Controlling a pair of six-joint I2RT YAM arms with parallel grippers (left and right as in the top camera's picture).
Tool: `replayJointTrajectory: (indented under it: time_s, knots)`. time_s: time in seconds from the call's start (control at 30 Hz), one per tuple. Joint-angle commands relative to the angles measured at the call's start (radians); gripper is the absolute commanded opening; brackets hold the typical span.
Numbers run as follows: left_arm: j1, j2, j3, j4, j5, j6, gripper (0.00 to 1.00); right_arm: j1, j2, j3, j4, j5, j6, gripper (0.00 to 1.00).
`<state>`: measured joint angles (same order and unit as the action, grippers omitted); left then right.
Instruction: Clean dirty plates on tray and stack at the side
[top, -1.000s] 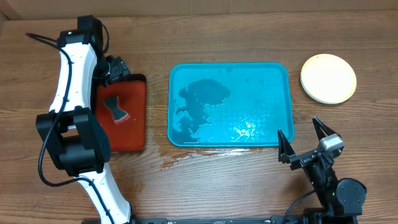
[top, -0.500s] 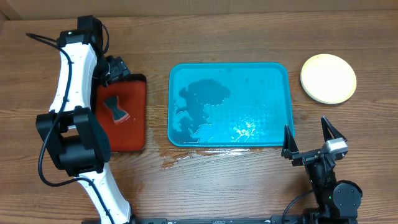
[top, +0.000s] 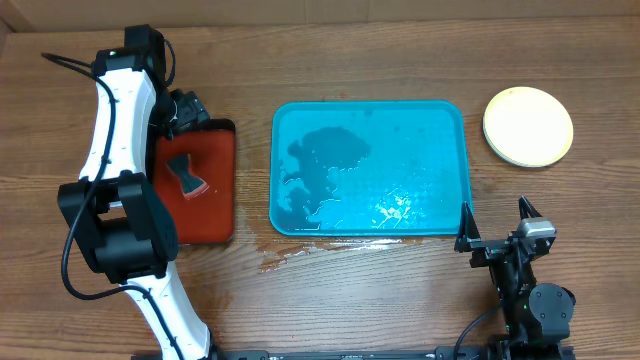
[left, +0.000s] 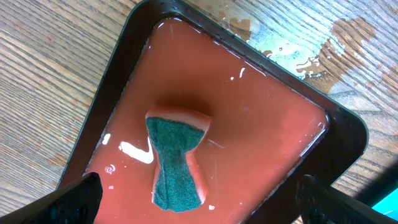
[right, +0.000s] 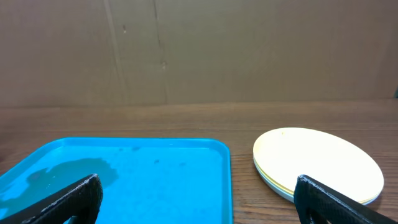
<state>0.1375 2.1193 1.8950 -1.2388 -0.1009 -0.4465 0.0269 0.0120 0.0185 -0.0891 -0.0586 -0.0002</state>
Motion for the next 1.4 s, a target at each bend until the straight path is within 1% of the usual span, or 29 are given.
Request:
replayJointTrajectory:
  time_s: [0.0,1.0,1.1,1.17,1.23,1.3,1.37]
  knots:
    - [-0.007,-0.001,0.011,-0.002,0.001,-0.003,1.0,0.003,-0.01,-0.01,0.007,0.02,0.001,1.0]
    - [-0.007,-0.001,0.011,-0.003,0.001,-0.002,1.0,0.003,-0.009,-0.01,0.007,0.02,0.001,1.0]
    - [-0.006,0.0,0.011,-0.007,-0.013,0.032,1.0,0.003,-0.009,-0.01,0.007,0.02,0.0,1.0]
    - [-0.006,-0.001,0.011,-0.007,-0.013,0.032,1.0,0.003,-0.009,-0.01,0.007,0.02,0.0,1.0]
    - [-0.008,-0.003,0.011,-0.032,-0.013,0.043,1.0,0.003,-0.009,-0.01,0.007,0.02,0.0,1.0]
    - [-0.013,-0.017,0.011,-0.096,-0.016,0.052,1.0,0.003,-0.009,-0.01,0.007,0.02,0.0,1.0]
    - [-0.013,-0.048,0.011,-0.111,-0.039,0.058,1.0,0.003,-0.009,-0.01,0.007,0.02,0.0,1.0]
